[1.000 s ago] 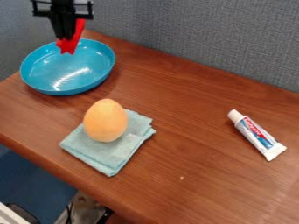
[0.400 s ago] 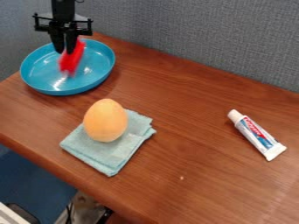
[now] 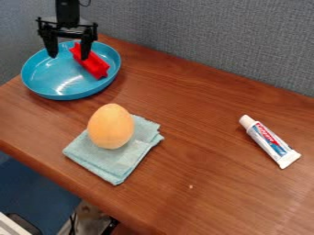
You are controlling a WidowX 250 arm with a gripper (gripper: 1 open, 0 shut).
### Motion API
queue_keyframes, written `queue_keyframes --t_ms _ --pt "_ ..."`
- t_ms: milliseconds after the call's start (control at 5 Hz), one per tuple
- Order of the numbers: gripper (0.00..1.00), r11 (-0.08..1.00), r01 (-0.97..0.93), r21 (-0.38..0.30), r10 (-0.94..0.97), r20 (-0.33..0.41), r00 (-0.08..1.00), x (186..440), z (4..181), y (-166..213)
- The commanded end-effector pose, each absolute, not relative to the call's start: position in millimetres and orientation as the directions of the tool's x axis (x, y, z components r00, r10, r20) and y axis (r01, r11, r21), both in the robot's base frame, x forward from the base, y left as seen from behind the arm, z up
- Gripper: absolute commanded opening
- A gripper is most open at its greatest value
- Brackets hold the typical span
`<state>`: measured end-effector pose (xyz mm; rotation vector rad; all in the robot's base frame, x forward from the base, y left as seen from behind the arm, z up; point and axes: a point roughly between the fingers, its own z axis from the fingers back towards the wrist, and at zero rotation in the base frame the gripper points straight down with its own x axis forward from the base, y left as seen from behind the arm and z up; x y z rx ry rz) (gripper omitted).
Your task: Put the red object on the blue plate
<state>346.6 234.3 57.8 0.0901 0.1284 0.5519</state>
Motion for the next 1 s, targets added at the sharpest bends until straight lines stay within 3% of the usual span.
queue_keyframes --t_ms 0,800 --pt "1.0 0.836 -0.532 0.132 0.54 -0.032 0.841 354.4 78.7 240.8" --pt "1.0 0.833 -0.54 0.119 0.547 -0.035 0.836 372.4 74.5 230.2"
